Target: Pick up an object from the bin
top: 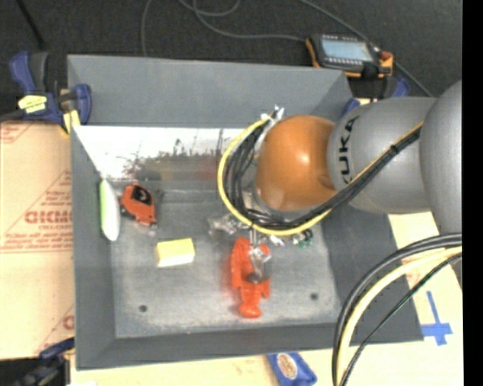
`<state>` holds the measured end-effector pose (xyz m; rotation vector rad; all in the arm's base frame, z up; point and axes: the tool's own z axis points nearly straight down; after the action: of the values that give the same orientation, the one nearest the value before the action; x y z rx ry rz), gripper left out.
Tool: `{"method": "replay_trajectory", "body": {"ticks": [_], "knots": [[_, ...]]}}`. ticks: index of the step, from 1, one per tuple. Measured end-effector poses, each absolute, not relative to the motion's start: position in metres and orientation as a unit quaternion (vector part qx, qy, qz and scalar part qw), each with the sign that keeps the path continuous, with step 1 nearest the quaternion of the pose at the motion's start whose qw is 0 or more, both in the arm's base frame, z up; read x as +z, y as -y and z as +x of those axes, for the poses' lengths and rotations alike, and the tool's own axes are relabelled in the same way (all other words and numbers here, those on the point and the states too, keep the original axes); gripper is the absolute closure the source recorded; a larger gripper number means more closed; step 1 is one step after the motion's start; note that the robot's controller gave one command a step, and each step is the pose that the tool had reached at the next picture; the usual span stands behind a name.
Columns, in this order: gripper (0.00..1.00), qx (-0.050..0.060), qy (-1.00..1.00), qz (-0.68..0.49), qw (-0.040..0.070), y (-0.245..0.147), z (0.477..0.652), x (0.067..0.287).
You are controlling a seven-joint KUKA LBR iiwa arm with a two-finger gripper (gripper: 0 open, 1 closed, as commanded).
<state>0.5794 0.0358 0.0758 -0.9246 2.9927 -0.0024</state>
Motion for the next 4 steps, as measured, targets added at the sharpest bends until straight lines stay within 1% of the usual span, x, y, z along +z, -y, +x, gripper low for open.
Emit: {"method": "replay_trajectory", "body": {"ticks": [1, 2, 3, 4], "knots": [[1.00, 0.001, -0.995, -0.104, 0.003, 0.005, 0.571, 0.072], [1.00, 0.001, -0.995, -0.103, 0.003, 0.005, 0.571, 0.072], [1.00, 0.000, -0.995, -0.102, -0.001, 0.032, 0.550, 0.121], [1.00, -0.002, -0.995, -0.102, 0.008, 0.038, 0.565, 0.133]]}}
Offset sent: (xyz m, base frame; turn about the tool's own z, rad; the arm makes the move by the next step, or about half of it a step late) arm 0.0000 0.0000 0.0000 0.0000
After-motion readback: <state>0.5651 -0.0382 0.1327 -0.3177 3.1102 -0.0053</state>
